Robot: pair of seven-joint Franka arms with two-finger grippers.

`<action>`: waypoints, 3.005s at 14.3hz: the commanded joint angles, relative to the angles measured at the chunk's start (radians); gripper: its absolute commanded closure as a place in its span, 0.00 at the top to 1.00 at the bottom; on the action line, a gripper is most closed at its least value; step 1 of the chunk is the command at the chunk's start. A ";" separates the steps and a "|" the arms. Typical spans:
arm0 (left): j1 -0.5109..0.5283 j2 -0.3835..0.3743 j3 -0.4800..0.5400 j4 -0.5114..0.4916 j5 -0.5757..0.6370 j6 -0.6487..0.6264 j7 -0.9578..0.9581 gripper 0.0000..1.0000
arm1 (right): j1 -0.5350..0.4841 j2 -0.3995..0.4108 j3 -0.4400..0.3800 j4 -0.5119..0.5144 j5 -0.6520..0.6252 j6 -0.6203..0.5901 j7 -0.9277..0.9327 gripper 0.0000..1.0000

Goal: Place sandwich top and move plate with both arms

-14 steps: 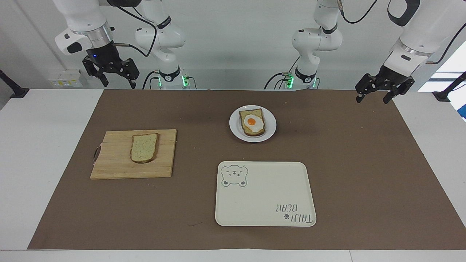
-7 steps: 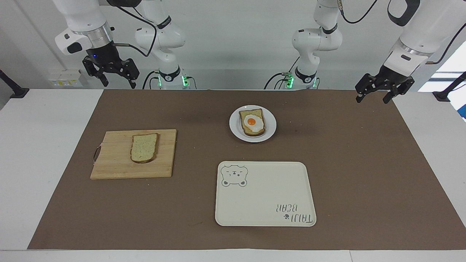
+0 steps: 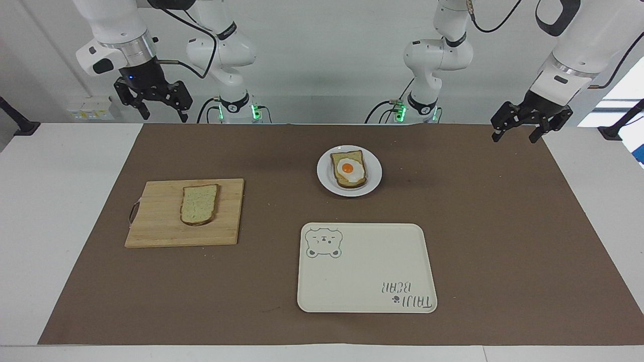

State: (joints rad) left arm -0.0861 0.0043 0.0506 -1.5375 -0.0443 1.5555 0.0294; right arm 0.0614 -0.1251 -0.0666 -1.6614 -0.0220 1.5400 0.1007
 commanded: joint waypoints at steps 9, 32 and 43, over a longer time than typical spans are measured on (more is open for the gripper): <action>0.008 0.006 -0.003 0.019 -0.003 -0.022 0.009 1.00 | -0.008 -0.016 -0.001 -0.020 0.013 0.006 -0.026 1.00; 0.008 0.006 -0.003 0.019 -0.003 -0.022 0.010 1.00 | -0.008 -0.021 -0.001 -0.023 0.013 0.006 -0.026 1.00; 0.008 0.006 -0.003 0.019 -0.003 -0.022 0.009 1.00 | -0.032 -0.011 -0.010 -0.115 0.013 0.139 -0.196 1.00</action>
State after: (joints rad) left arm -0.0861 0.0043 0.0506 -1.5375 -0.0443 1.5555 0.0294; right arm 0.0539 -0.1239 -0.0814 -1.7159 -0.0220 1.6110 -0.0253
